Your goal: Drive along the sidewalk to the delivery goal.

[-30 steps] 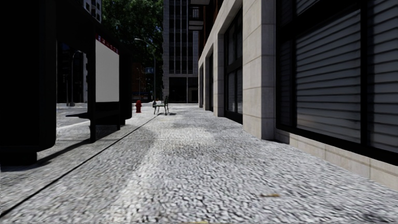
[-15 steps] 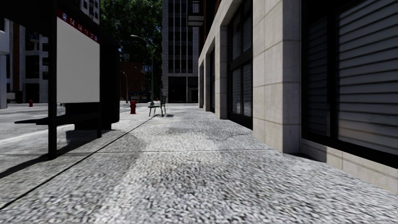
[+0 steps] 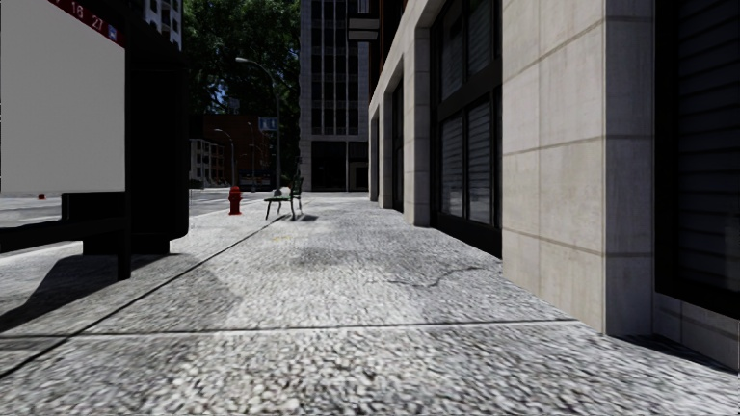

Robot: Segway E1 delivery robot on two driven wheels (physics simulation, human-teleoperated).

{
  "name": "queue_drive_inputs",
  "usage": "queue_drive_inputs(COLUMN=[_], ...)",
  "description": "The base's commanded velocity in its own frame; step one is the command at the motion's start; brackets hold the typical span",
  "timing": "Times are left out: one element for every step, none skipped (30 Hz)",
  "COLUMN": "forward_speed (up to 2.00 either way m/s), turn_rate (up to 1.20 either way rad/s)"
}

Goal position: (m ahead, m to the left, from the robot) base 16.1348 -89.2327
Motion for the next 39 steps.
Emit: queue_drive_inputs(forward_speed=[2.0,2.0,2.0,2.0,2.0,2.0,2.0,2.0,2.0,2.0,2.0,2.0,2.0,2.0,2.0,2.0,2.0,2.0,2.0,2.0,2.0,2.0,2.0,2.0,2.0,2.0,2.0,2.0,2.0,2.0,2.0,2.0,2.0,2.0,2.0,2.0,2.0,2.0,2.0], turn_rate=[0.0,0.0,0.0,0.0,0.0,0.0,0.0,0.0,0.0,0.0,0.0,0.0,0.0,0.0,0.0,0.0,0.0,0.0,0.0,0.0,0.0,0.0,0.0,0.17,0.17,0.32,0.41,0.48,0.45,0.3,0.3,0.13,0.0,0.0,0.0,0.0,0.0,0.0,0.0])
